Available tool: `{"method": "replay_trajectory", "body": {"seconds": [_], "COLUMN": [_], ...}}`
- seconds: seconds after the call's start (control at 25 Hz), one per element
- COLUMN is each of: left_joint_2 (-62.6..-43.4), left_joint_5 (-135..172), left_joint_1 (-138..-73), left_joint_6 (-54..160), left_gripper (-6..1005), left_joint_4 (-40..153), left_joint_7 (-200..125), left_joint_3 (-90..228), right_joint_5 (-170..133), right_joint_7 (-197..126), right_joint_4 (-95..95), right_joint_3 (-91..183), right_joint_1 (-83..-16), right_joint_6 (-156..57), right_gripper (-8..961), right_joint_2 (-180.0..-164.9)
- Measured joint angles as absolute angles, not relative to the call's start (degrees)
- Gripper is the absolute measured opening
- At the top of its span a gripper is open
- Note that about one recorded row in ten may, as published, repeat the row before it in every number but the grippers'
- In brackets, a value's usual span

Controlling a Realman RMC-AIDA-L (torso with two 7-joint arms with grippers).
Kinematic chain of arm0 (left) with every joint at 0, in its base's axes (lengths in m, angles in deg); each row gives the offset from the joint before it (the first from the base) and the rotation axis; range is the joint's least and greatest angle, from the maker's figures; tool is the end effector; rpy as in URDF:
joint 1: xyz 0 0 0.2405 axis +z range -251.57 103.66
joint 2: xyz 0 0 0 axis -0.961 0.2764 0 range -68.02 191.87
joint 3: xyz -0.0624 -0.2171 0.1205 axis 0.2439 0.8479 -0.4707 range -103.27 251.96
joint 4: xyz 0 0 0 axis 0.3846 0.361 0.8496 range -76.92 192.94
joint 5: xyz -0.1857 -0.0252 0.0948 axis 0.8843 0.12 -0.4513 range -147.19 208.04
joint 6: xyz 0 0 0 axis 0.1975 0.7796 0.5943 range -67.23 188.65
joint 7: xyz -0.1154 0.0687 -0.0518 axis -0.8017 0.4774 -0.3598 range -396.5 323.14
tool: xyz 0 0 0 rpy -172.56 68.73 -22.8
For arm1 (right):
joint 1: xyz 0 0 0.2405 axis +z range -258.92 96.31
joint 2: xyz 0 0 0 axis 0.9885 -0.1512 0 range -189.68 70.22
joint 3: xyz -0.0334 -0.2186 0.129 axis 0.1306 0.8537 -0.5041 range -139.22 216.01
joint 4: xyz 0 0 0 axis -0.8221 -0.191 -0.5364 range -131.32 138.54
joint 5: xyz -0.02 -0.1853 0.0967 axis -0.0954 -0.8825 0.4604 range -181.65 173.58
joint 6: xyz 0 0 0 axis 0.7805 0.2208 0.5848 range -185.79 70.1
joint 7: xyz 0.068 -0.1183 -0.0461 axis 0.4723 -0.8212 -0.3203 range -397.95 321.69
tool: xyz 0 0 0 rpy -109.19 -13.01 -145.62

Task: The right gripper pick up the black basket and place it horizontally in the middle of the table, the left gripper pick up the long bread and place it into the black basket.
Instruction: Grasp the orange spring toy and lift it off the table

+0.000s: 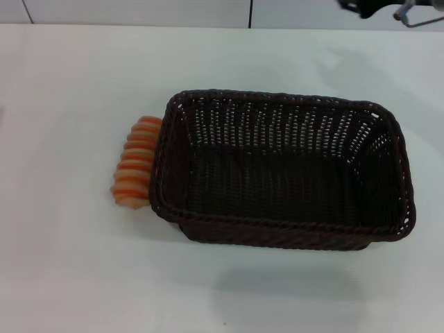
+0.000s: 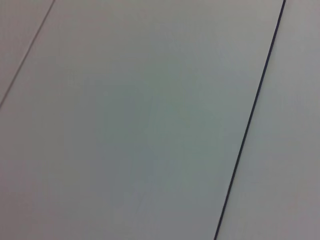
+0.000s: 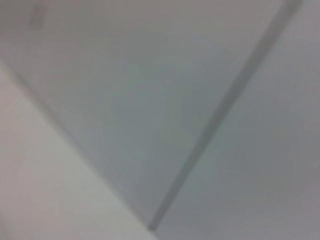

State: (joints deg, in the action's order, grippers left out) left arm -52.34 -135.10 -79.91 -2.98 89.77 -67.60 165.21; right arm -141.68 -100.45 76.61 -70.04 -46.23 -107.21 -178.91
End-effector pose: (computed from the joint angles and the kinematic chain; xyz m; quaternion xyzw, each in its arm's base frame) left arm -0.3724 0.2900 0.0995 -0.5356 -0.2965 -0.4356 0.6599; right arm 0.1486 0.4420 0.0474 -0.9036 0.0953 0.0215 0.4171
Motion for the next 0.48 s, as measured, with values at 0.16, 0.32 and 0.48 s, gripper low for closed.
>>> {"method": "replay_trajectory", "body": {"seconds": [0.16,0.32,0.48], "left_joint_2": [-50.69,-48.50,-46.50], "left_joint_5": [-135.16,-135.17,-135.16], "left_joint_1": [-76.62,-73.36,-70.78], "left_joint_6": [5.23,16.98,29.94], "left_gripper": [774,774,774], "left_joint_4": [99.48,110.95,122.72], "left_joint_7": [-67.62,-67.51,-65.66], "left_joint_3": [163.61,161.19,159.18], "right_joint_5": [-142.15,-142.23,-142.05], "right_joint_7": [-94.92,-89.73,-85.09], "right_joint_4": [73.66,70.97,68.73], "right_joint_3": [-68.12,-68.03,-67.79], "right_joint_1": [-49.93,-53.90,-58.58], "right_joint_6": [-95.74,-83.56,-74.02], "right_gripper": [401,401,401], "right_joint_2": [-178.95,-178.98,-179.16]}}
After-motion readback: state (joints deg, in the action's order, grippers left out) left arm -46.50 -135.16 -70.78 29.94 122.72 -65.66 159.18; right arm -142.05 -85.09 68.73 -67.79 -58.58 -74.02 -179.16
